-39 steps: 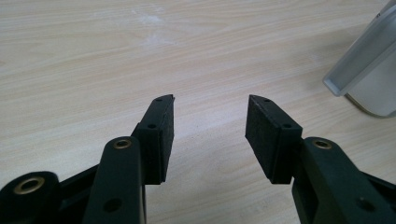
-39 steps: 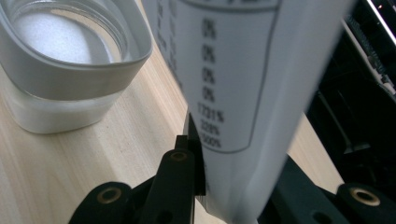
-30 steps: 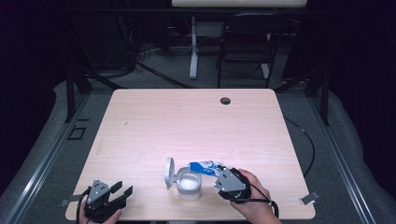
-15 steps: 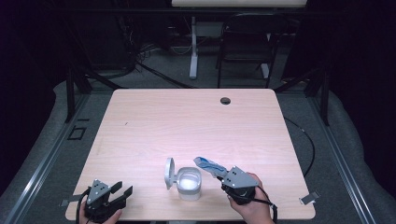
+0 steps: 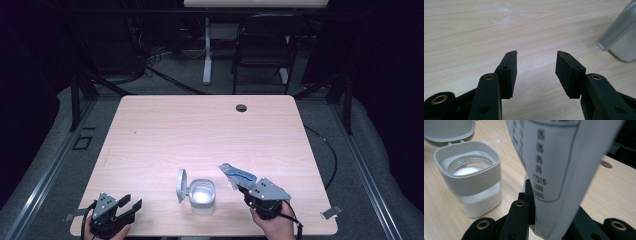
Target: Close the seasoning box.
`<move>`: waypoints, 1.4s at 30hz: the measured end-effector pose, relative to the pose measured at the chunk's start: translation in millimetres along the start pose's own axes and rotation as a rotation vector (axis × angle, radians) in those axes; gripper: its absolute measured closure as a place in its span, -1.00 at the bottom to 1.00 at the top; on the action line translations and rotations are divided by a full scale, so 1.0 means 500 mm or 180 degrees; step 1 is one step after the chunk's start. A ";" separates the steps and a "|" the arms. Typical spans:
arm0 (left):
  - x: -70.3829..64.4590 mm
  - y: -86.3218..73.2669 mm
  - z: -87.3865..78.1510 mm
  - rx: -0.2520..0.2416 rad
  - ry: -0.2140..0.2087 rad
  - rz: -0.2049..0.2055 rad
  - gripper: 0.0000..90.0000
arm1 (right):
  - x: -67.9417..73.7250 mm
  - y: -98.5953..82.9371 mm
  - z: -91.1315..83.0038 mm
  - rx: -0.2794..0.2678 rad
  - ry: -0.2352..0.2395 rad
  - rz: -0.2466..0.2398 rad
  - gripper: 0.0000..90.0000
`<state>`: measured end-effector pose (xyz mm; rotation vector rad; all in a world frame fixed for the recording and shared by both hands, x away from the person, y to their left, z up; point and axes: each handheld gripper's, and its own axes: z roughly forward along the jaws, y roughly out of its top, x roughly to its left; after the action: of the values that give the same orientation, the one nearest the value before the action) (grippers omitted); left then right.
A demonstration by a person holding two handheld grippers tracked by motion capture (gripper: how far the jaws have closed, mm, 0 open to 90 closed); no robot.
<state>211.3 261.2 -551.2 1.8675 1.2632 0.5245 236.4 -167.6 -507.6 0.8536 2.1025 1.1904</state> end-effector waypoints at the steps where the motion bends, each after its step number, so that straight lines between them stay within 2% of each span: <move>1: 0.000 0.000 -0.001 -0.0010 0.0004 -0.0002 0.16 | -0.003 -0.002 -0.002 -0.0013 -0.0010 0.0023 0.83; 7: 0.000 0.001 -0.003 -0.0021 0.0009 -0.0001 0.16 | -0.017 -0.014 -0.014 0.0009 -0.0117 0.0047 0.83; 19: -0.004 0.004 0.001 -0.0006 -0.0001 0.0018 0.16 | -0.057 -0.036 -0.035 -0.0006 -0.0346 0.0245 0.83; 38: -0.018 0.019 0.019 -0.0019 -0.0084 0.0067 0.16 | -0.098 -0.072 -0.063 0.0020 -0.0571 0.0493 0.83; 42: -0.019 0.020 0.021 -0.0018 -0.0096 0.0072 0.16 | -0.104 -0.078 -0.064 0.0088 -0.0601 0.0491 0.82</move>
<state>220.5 246.6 -548.6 1.8801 1.2211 0.5095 236.0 -239.0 -519.3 1.1130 1.9332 1.1123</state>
